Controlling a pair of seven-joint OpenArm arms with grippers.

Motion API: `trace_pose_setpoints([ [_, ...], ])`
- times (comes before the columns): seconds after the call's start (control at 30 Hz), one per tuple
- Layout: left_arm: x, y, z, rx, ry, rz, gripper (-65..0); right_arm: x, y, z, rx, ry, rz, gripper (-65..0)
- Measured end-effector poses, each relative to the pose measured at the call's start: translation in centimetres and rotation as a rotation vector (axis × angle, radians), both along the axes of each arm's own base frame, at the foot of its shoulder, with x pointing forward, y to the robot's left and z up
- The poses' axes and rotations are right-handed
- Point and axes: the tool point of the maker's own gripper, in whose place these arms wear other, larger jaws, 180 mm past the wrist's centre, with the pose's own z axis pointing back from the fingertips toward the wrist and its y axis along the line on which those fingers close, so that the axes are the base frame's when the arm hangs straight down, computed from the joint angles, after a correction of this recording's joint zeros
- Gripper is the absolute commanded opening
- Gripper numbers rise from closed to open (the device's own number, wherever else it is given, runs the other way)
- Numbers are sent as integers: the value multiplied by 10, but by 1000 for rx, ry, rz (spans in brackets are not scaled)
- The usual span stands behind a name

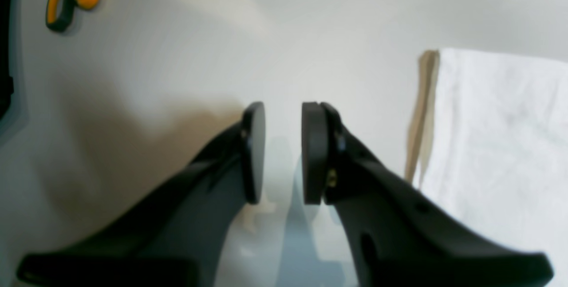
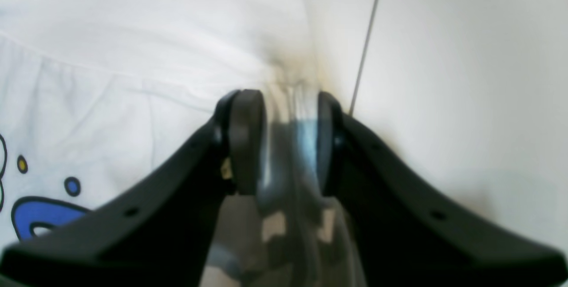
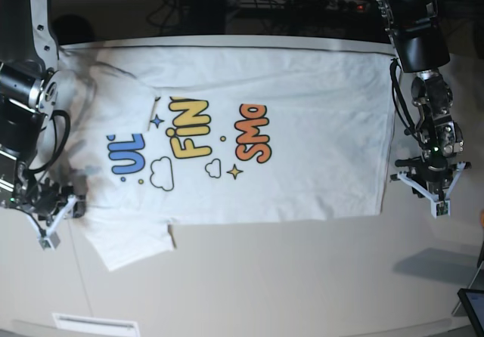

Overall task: Fold the T-shirt properly
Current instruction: 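Slide both grippers along the shirt's side edges toward the hem, then grasp the shirt's side edges near the hem with both grippers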

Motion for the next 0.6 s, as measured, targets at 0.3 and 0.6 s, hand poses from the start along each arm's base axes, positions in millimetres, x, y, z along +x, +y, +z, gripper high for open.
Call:
trace_pose_setpoints([
  [0.3, 7, 1, -19, -74, 40, 23, -304, 0, 5, -1, 6, 2, 5, -647],
  [0.6, 38, -13, -21, -345, -12, -25, -270, 2, 11, -2, 13, 0, 12, -647],
])
